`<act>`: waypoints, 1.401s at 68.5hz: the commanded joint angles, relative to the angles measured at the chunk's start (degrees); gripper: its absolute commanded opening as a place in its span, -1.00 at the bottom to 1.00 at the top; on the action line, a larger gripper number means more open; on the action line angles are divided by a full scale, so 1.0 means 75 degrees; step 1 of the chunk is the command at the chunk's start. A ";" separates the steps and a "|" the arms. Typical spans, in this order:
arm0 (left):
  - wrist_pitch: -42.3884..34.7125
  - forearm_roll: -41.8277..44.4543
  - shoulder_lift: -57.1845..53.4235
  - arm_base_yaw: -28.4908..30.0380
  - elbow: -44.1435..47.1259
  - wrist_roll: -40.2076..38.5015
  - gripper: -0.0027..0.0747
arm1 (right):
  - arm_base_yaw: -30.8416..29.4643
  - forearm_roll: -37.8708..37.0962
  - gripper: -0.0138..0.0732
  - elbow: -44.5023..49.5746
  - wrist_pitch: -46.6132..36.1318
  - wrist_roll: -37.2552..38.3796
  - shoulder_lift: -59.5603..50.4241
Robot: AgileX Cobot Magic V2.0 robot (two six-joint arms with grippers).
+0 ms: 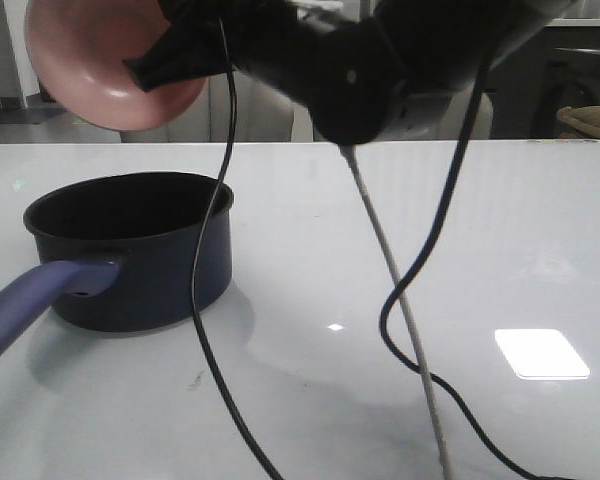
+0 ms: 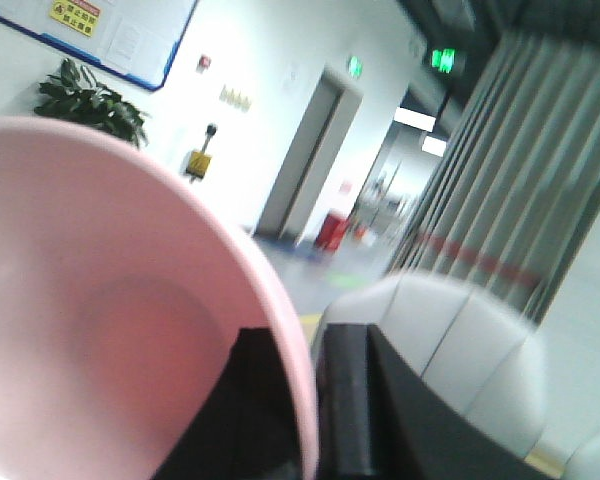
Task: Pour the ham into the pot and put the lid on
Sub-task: 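Tilt the pink bowl to pour carrot slices into the saucepan, then carry the empty pink bowl back and set it down, right gripper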
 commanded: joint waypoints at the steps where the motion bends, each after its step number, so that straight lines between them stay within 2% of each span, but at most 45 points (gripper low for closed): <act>1: -0.0589 -0.0012 0.0109 -0.0072 -0.0212 -0.0015 0.69 | -0.0023 0.0243 -0.39 -0.0237 0.0767 0.0904 -0.0978; 6: -0.0589 -0.0012 0.0109 -0.0072 -0.0212 -0.0015 0.69 | -0.0023 0.0743 -0.39 -0.0237 0.2109 0.0959 -0.1412; 13: -0.0589 -0.0012 0.0109 -0.0072 -0.0212 -0.0015 0.69 | -0.0120 0.1460 -0.39 -0.0237 0.3342 0.0943 -0.1869; 20: -0.0589 -0.0012 0.0109 -0.0072 -0.0212 -0.0015 0.69 | -0.0505 0.2118 -0.39 -0.0237 0.4978 0.0923 -0.2434; 38: -0.0589 -0.0012 0.0109 -0.0072 -0.0212 -0.0015 0.69 | -0.2102 0.2323 -0.39 -0.0237 0.8182 0.0923 -0.3348; 58: -0.0589 -0.0012 0.0109 -0.0072 -0.0212 -0.0015 0.69 | -0.3848 0.2223 -0.39 -0.0229 1.1117 0.0923 -0.3344; 76: -0.0589 -0.0012 0.0109 -0.0072 -0.0212 -0.0015 0.69 | -0.4601 0.1994 -0.39 -0.0224 1.2037 0.0938 -0.2799; 96: -0.0589 -0.0012 0.0109 -0.0072 -0.0212 -0.0015 0.69 | -0.4758 0.1994 -0.39 -0.0224 1.2170 0.0955 -0.1763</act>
